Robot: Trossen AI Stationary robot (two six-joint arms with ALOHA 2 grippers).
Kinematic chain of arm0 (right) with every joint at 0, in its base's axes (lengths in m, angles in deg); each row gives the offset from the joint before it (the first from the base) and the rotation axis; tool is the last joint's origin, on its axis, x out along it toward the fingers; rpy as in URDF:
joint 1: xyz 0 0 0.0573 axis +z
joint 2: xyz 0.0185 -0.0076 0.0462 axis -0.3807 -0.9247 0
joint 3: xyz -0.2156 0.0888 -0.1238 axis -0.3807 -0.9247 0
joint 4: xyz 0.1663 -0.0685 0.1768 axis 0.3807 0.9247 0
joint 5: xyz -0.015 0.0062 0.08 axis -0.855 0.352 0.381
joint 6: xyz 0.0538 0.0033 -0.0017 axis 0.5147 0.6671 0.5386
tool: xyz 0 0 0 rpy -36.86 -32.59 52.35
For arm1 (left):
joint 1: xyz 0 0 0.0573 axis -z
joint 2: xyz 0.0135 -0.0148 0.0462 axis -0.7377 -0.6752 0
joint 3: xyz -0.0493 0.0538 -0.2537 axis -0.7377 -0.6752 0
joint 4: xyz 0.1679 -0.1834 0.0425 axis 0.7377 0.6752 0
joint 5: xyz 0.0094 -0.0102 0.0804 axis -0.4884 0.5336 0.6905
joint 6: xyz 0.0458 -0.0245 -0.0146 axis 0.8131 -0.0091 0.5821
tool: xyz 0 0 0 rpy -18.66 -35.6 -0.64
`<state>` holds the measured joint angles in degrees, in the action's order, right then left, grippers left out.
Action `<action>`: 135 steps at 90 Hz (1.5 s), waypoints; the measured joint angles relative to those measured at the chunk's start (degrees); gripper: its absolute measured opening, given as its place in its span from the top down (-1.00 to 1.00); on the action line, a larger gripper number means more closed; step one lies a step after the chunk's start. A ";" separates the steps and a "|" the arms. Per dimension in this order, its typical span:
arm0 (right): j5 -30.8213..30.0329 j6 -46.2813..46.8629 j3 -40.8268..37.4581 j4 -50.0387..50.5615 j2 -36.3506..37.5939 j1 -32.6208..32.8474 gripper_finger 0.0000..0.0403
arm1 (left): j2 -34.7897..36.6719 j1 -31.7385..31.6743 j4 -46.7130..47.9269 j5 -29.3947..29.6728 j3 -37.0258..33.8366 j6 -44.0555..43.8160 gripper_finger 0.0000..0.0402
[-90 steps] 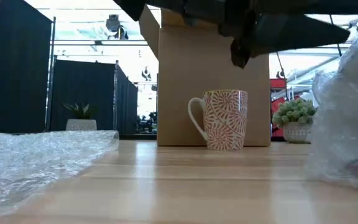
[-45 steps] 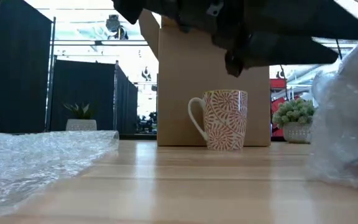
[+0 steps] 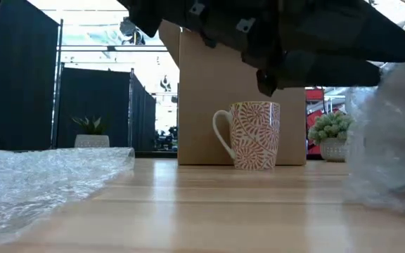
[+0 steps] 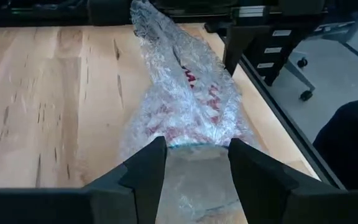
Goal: Wrap mug
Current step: Wrap the red mug with the right transparent bubble wrap
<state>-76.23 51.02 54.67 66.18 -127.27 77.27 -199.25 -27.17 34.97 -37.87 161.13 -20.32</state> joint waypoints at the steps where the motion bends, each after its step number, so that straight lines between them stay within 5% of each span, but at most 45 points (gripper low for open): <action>1: -0.32 -0.03 0.00 -0.13 -0.11 -0.04 0.07 | 0.00 0.00 -0.15 0.00 -0.01 0.01 0.19; 19: -3.47 -0.21 0.02 -1.83 -3.48 -1.51 0.07 | 0.17 0.04 -0.02 -0.76 1.40 0.11 0.19; 59: -1.01 -0.16 -0.02 -0.76 -3.46 -1.79 0.07 | 7.61 1.00 23.54 4.80 2.80 4.67 0.19; 98: -1.68 -4.84 -0.04 -5.81 -5.97 -5.16 0.07 | 3.13 1.24 9.40 7.93 2.66 6.44 0.19; 135: 1.38 -10.55 0.05 -9.95 -7.02 -10.09 0.07 | 3.91 0.46 13.62 6.57 5.62 6.06 0.19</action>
<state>-74.85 40.47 54.71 56.23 -134.29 67.18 -195.33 -26.71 48.59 -31.30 166.75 -14.27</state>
